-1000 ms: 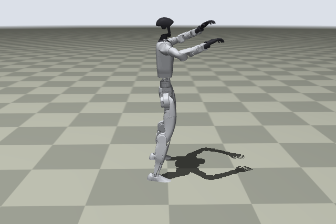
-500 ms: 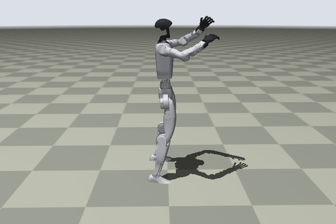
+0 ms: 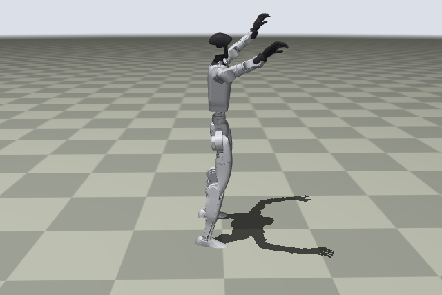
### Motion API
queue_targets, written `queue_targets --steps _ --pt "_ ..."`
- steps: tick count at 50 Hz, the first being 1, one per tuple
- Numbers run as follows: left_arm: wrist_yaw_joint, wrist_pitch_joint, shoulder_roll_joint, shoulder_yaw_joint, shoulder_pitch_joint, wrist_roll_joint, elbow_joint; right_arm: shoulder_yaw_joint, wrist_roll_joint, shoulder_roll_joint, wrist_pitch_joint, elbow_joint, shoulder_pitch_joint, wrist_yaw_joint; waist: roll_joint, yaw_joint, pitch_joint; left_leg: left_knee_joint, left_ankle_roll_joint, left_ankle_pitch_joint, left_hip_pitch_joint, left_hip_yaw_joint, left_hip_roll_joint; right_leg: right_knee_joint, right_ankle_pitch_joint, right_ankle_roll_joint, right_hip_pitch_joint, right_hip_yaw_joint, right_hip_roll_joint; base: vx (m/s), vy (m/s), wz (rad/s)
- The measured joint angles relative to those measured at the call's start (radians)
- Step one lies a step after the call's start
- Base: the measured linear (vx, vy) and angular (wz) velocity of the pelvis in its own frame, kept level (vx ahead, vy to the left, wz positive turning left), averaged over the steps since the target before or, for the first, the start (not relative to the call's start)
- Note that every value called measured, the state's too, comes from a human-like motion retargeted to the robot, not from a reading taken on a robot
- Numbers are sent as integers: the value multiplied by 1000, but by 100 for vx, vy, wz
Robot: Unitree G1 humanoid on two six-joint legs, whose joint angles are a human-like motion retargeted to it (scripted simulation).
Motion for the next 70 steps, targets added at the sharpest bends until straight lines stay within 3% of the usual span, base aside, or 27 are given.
queue_targets --steps 8,13,18,23,29,34,37,40,44,48,54,60,62,63,65,70 --pt "-207 -48 -185 26 286 -96 -171 127 -124 330 -30 -56 86 176 -35 -24 -9 73 35 -33 -16 -4 -36 22 -26 0 17 0 -45 0 0 0" --pt "-254 -80 -327 11 320 -194 -411 222 5 562 -62 -212 30 266 -37 -28 -22 78 46 -35 -18 -8 -45 28 -31 -3 15 2 -54 0 0 0" --pt "-159 -118 -451 75 173 -424 -630 157 251 748 -54 -407 -113 210 -38 -25 -39 77 47 -32 -27 -7 -43 27 -27 -7 3 7 -51 0 0 0" --pt "-107 -189 -578 157 -16 -716 -690 72 445 869 -49 -508 -311 138 -38 -12 -57 79 46 -31 -40 -5 -41 26 -23 -6 -10 9 -49 0 0 0" --pt "-112 -266 -642 187 -131 -920 -654 33 389 953 -22 -474 -506 46 -33 -8 -42 82 41 -35 -37 -2 -38 29 -27 -13 -9 11 -47 0 0 0" --pt "-219 -276 -650 205 17 -1116 -625 25 376 985 -12 -432 -451 40 -31 -5 -38 80 49 -37 -23 -6 -41 36 -33 -20 2 8 -50 0 0 0" --pt "-277 -237 -643 199 187 -1201 -588 63 395 966 -9 -406 -322 59 -29 1 -39 30 57 -20 8 -13 -45 37 -33 -22 9 8 -50 0 0 0" --pt "-320 -174 -601 147 343 -1148 -514 149 357 886 -17 -353 -180 129 -33 -7 -47 81 62 -37 -19 -16 -49 37 -38 -27 14 -4 -58 0 0 6" --pt "-331 -95 -488 95 451 -917 -413 235 236 712 -15 -255 -44 216 -39 -14 -29 76 61 -33 -20 -22 -51 34 -38 -23 18 -13 -61 0 0 0" --pt "-235 -87 -320 156 500 -696 -393 166 216 497 -22 -201 63 174 -43 -19 -11 68 54 -28 -25 -25 -52 27 -33 -14 17 -20 -62 0 0 0" --pt "-91 -112 -53 220 386 -500 -416 46 201 139 -28 -200 33 48 -34 -10 -11 59 37 -19 -41 -18 -36 8 -15 0 3 -21 -45 0 -1 -2" --pt "56 -76 69 43 52 -222 -340 132 79 -116 -9 -185 -184 -64 -17 26 -18 63 16 -21 -50 -3 -2 -6 -3 0 -9 -13 -8 2 -4 -9" --pt "64 -52 29 -213 -225 -151 -254 230 40 -125 2 -137 -309 -67 -29 32 -21 65 13 -23 -46 0 4 -5 -4 0 -7 -11 -2 0 0 0" --pt "59 -40 22 -260 -276 -117 -230 246 21 -123 8 -118 -335 -62 -31 32 -24 67 12 -25 -46 1 6 -6 -5 0 -6 -11 0 0 0 0" --pt "37 -20 15 -306 -327 -64 -191 261 -9 -100 22 -75 -371 -43 -31 27 -27 71 11 -29 -45 3 8 -7 -6 0 -3 -9 2 0 0 0" --pt "-58 0 4 -264 -206 -38 -128 196 -36 88 41 52 -305 41 -36 -25 -16 79 21 -40 -24 -2 -4 7 -24 0 18 -11 -13 0 0 0"
